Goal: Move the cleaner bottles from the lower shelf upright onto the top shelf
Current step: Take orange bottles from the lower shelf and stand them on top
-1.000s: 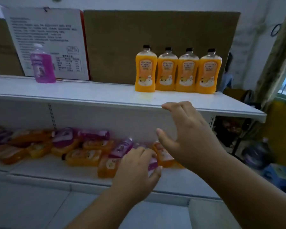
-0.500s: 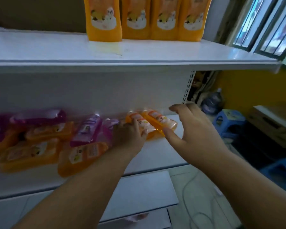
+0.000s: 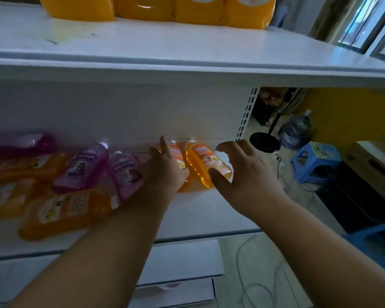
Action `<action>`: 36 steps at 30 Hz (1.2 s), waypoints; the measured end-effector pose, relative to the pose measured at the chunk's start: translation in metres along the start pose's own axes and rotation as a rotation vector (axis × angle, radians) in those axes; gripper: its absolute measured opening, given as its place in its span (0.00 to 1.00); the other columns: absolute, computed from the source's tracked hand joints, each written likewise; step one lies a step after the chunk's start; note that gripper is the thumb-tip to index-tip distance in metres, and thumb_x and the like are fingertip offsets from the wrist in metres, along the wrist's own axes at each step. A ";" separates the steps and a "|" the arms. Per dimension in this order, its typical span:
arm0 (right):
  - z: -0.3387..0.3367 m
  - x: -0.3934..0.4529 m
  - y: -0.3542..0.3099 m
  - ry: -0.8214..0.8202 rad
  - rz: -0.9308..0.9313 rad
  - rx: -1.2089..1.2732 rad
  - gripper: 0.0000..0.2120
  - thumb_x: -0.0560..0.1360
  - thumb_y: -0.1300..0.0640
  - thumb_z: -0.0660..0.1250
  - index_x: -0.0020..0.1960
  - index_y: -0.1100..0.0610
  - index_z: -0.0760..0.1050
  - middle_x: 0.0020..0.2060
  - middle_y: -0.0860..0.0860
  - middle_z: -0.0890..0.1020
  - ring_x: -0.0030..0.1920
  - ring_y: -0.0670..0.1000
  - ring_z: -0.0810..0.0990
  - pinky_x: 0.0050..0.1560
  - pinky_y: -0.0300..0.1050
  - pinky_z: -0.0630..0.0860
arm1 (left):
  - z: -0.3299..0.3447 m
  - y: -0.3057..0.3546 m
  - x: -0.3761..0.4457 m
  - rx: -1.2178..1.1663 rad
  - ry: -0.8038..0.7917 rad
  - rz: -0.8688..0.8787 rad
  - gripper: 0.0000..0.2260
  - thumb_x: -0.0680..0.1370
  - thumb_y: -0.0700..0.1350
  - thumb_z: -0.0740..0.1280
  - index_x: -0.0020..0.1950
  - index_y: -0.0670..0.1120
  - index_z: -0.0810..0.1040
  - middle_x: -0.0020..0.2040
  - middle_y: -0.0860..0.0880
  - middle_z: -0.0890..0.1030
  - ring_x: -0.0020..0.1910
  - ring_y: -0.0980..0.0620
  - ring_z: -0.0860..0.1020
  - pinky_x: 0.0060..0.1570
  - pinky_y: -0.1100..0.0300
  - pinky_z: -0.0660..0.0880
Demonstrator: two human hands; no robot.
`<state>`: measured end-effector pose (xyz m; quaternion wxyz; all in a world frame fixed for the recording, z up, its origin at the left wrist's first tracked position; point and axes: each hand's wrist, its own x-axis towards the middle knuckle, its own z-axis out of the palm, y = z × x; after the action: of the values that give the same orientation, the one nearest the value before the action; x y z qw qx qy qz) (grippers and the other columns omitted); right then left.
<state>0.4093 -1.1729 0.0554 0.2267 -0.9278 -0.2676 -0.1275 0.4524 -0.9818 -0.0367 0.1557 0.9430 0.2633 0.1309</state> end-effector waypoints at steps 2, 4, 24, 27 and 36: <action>0.003 0.009 0.011 -0.029 -0.026 0.051 0.22 0.75 0.44 0.67 0.66 0.47 0.68 0.62 0.49 0.72 0.57 0.52 0.75 0.50 0.45 0.71 | -0.006 0.007 -0.006 -0.090 0.003 -0.052 0.50 0.66 0.54 0.79 0.78 0.52 0.50 0.68 0.38 0.67 0.62 0.36 0.73 0.57 0.45 0.73; 0.009 0.016 0.023 -0.046 -0.051 0.083 0.21 0.75 0.44 0.66 0.65 0.46 0.67 0.61 0.48 0.72 0.57 0.53 0.76 0.49 0.46 0.71 | -0.011 0.009 -0.010 -0.212 0.010 -0.135 0.52 0.64 0.50 0.81 0.79 0.55 0.52 0.70 0.39 0.66 0.65 0.37 0.70 0.57 0.47 0.72; 0.112 0.082 0.027 -0.545 0.311 0.205 0.46 0.62 0.42 0.76 0.70 0.55 0.56 0.45 0.53 0.74 0.52 0.61 0.77 0.47 0.50 0.71 | -0.149 -0.020 -0.199 -2.027 -0.331 -0.563 0.49 0.46 0.49 0.87 0.65 0.40 0.79 0.55 0.39 0.81 0.47 0.44 0.82 0.43 0.53 0.83; 0.107 0.048 -0.011 -0.549 0.210 0.361 0.38 0.59 0.40 0.74 0.60 0.51 0.59 0.52 0.53 0.77 0.54 0.59 0.78 0.47 0.47 0.68 | -0.150 -0.054 -0.211 -2.062 -0.373 -0.531 0.41 0.53 0.52 0.86 0.63 0.40 0.81 0.53 0.39 0.82 0.47 0.43 0.83 0.44 0.52 0.83; 0.100 -0.059 -0.230 -0.460 -0.178 0.800 0.51 0.53 0.37 0.79 0.69 0.40 0.56 0.48 0.32 0.70 0.43 0.35 0.76 0.38 0.30 0.71 | -0.230 -0.216 -0.293 -1.878 -0.155 -0.456 0.41 0.56 0.56 0.85 0.63 0.38 0.80 0.53 0.37 0.84 0.45 0.40 0.85 0.39 0.49 0.81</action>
<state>0.2446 -0.9763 0.0293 0.4895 -0.7451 -0.4175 0.1759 0.0358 -0.9117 0.0476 0.8840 0.3668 0.2171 0.1921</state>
